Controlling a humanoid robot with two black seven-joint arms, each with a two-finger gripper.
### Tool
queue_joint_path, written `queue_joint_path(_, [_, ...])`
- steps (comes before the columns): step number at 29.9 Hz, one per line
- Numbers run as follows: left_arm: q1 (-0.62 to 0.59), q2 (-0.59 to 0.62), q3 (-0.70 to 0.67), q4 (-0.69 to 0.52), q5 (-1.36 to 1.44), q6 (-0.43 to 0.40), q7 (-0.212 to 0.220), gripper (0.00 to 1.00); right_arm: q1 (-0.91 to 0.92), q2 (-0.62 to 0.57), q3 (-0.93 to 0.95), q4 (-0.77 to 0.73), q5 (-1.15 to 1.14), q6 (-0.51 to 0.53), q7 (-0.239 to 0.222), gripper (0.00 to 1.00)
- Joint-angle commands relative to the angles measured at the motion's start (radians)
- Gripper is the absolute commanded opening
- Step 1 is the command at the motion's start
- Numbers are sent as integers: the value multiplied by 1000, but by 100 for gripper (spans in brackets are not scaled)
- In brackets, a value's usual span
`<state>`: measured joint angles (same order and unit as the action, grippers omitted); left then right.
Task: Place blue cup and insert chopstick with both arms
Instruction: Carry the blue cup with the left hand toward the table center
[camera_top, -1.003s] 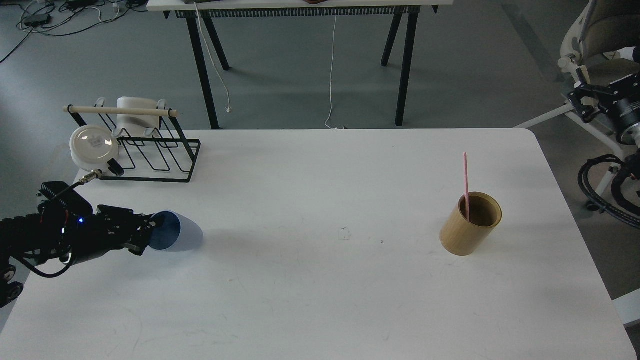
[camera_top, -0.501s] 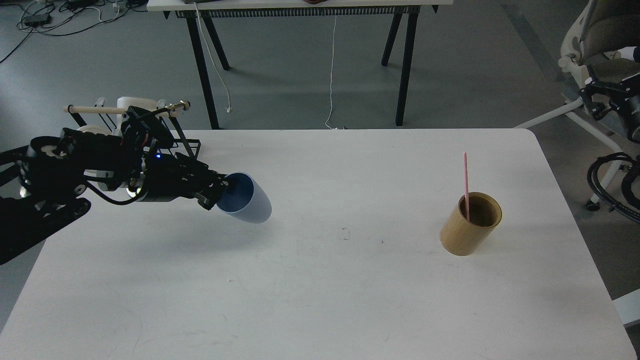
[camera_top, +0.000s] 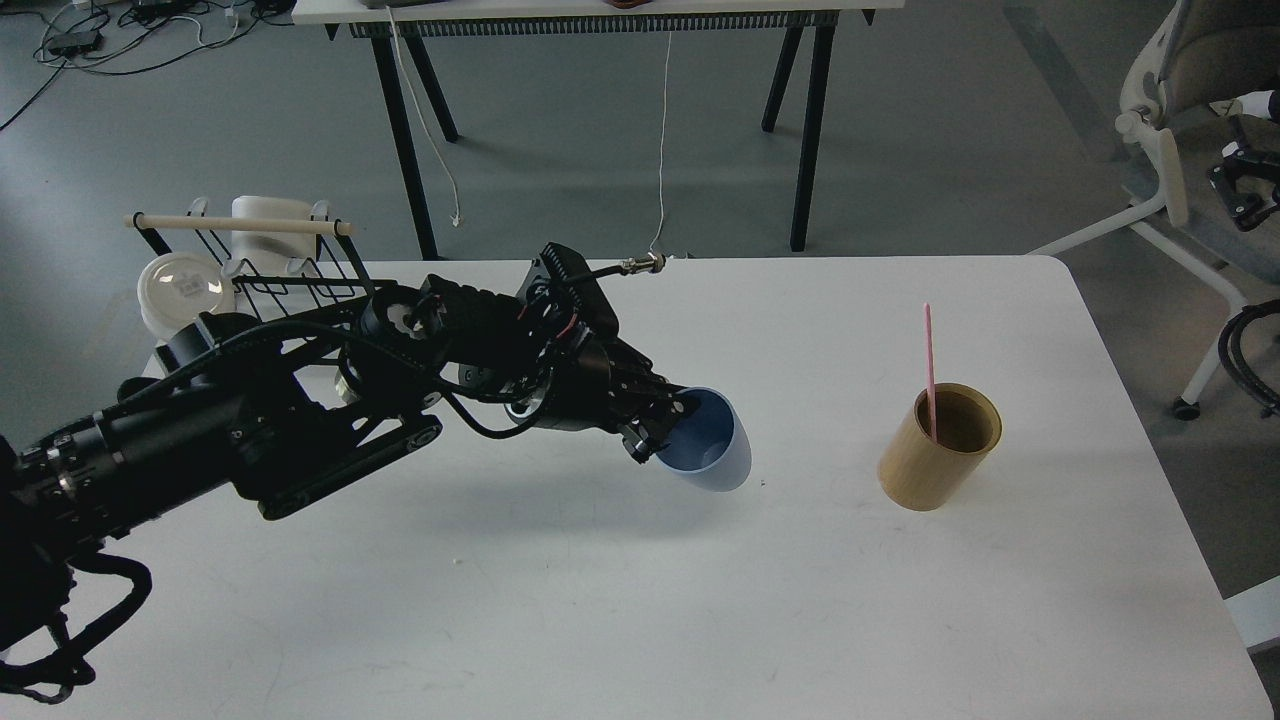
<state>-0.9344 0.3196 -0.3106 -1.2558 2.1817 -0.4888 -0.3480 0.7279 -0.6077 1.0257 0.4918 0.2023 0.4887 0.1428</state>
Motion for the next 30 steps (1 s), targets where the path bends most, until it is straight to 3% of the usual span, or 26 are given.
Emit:
queue_joint_path(1, [2,-30,25,27,0,0,23,2,-1,-7,2,-5,2,0,0,99])
queue_joint_path(6, [11,-76,27,104,0,0,27,3,-1,-7,5,-5,2,0,0,99])
queue_joint_path(30, [29,-85,31,98,0,0,15,20,-7,-9,7,-7,8,0,14,99])
